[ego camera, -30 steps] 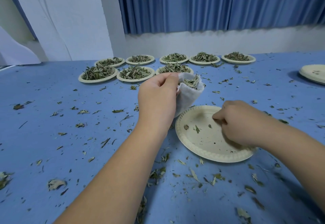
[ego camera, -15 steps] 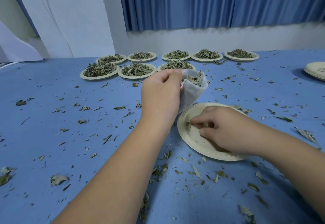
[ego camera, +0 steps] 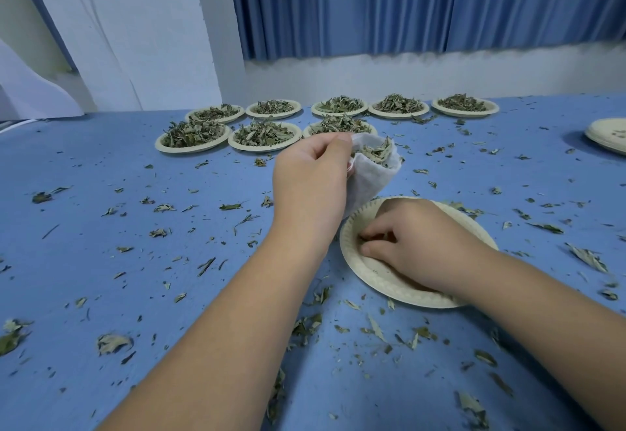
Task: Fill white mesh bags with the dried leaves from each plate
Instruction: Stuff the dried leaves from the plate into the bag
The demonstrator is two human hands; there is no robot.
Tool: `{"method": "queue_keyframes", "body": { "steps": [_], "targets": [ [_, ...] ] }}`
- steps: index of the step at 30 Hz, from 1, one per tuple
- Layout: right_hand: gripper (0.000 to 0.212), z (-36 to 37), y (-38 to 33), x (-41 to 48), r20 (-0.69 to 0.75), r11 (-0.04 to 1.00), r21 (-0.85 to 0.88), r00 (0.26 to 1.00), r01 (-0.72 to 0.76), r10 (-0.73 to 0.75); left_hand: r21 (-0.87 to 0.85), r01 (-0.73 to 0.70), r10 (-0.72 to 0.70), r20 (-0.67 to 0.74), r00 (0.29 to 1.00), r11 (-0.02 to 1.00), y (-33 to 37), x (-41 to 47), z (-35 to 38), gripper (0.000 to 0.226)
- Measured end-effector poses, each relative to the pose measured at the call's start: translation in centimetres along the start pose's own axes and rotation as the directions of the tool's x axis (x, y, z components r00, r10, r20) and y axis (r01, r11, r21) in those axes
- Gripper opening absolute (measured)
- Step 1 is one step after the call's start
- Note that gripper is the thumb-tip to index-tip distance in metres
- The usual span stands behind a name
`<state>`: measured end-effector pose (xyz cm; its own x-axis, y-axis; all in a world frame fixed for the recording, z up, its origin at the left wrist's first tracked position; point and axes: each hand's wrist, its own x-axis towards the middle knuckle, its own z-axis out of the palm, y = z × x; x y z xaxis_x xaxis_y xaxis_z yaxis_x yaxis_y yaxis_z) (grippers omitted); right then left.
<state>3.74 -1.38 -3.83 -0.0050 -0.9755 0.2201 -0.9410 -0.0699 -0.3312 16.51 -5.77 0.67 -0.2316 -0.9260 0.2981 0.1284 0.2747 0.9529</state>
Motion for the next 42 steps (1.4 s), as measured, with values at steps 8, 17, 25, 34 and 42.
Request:
{"method": "queue_keyframes", "body": {
  "steps": [8, 17, 25, 34, 42],
  "targets": [
    [0.015, 0.2, -0.8, 0.3, -0.024, 1.0, -0.002, 0.999, -0.031, 0.031, -0.002, -0.014, 0.014, 0.015, 1.0, 1.0, -0.2, 0.1, 0.1, 0.052],
    [0.019, 0.1, -1.1, 0.1, -0.001, 0.996, -0.093, 1.0, 0.01, -0.01, 0.0, -0.003, 0.003, -0.016, 1.0, 1.0, -0.1, 0.0, 0.1, 0.048],
    [0.015, -2.1, -0.6, -0.7, 0.038, 0.997, 0.072, 0.999, -0.036, 0.033, -0.002, 0.036, -0.036, -0.047, 0.998, 0.999, -0.3, 0.4, 0.0, 0.043],
    [0.011, -9.6, -2.7, 0.0, -0.319, 0.932, 0.344, 0.948, 0.112, 0.004, -0.001, 0.035, -0.035, -0.05, 0.998, 0.999, -0.5, 0.6, 0.1, 0.029],
    [0.022, -9.2, -2.4, 3.2, -0.244, 0.982, 0.184, 0.966, -0.041, 0.087, -0.01, 0.051, -0.052, -0.059, 0.997, 0.999, -0.4, 0.6, 0.0, 0.028]
  ]
}}
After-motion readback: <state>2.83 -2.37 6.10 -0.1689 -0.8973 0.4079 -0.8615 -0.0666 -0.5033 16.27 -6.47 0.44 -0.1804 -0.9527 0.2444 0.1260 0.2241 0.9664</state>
